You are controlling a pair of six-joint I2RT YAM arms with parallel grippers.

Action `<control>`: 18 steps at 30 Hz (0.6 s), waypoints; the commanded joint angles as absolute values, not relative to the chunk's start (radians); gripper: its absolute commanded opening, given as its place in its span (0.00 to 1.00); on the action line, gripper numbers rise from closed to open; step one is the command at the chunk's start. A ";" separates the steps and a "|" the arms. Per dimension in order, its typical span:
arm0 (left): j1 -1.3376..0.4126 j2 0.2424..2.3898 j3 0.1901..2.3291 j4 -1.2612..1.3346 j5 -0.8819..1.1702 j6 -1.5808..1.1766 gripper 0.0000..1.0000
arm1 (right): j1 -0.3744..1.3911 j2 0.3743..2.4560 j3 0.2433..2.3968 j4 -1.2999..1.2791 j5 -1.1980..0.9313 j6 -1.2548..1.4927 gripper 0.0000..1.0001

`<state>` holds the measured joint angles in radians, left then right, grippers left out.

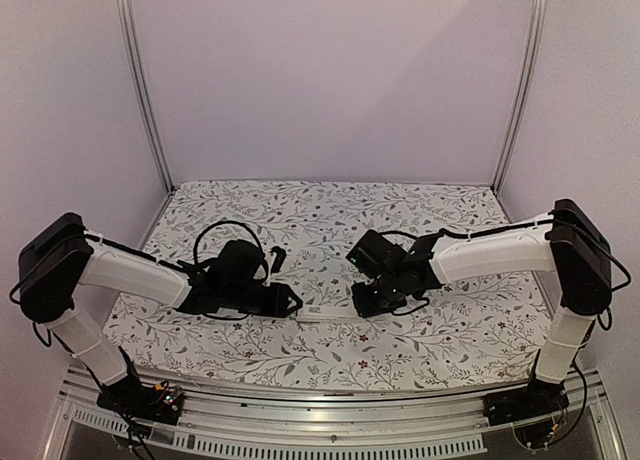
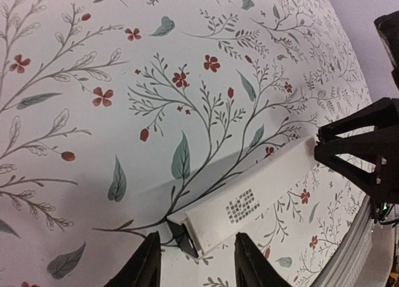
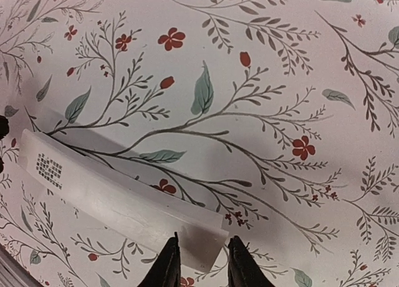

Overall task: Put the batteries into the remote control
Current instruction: Adjust the battery cover on the remote control without the battery cover.

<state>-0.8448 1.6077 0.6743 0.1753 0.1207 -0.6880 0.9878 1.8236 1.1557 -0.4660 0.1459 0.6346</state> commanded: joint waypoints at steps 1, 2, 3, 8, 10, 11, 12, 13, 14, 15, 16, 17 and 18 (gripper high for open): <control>-0.830 1.589 0.678 0.167 0.104 -0.670 0.40 | 0.986 1.797 1.247 -0.484 0.134 0.479 0.30; -0.828 1.577 0.673 0.161 0.095 -0.669 0.40 | 0.986 1.790 1.260 -0.484 0.133 0.455 0.32; -0.824 1.563 0.666 0.157 0.088 -0.669 0.40 | 0.988 1.779 1.271 -0.478 0.125 0.425 0.37; -0.795 1.463 0.609 0.155 0.041 -0.679 0.41 | 0.989 1.722 1.264 -0.360 -0.048 0.198 0.76; -0.779 1.416 0.585 0.153 0.013 -0.682 0.42 | 0.989 1.733 1.255 -0.309 -0.121 0.088 0.95; -0.771 1.397 0.574 0.151 0.004 -0.683 0.42 | 0.989 1.754 1.264 -0.298 -0.144 0.043 0.98; -0.766 1.381 0.559 0.149 0.003 -0.685 0.43 | 0.989 1.771 1.279 -0.294 -0.177 -0.032 0.99; -0.757 1.364 0.549 0.149 -0.018 -0.686 0.43 | 0.989 1.797 1.295 -0.289 -0.193 -0.086 0.99; -0.751 1.352 0.542 0.148 -0.030 -0.686 0.44 | 0.989 1.826 1.307 -0.281 -0.209 -0.121 0.99; -0.746 1.341 0.535 0.145 -0.037 -0.686 0.44 | 0.989 1.843 1.314 -0.271 -0.219 -0.176 0.99; -0.740 1.330 0.529 0.141 -0.043 -0.686 0.44 | 0.989 1.865 1.324 -0.265 -0.230 -0.218 0.98; -0.732 1.323 0.525 0.136 -0.046 -0.685 0.44 | 0.989 1.881 1.333 -0.266 -0.242 -0.247 0.97; -0.725 1.315 0.520 0.134 -0.048 -0.684 0.45 | 0.989 1.909 1.345 -0.270 -0.253 -0.288 0.94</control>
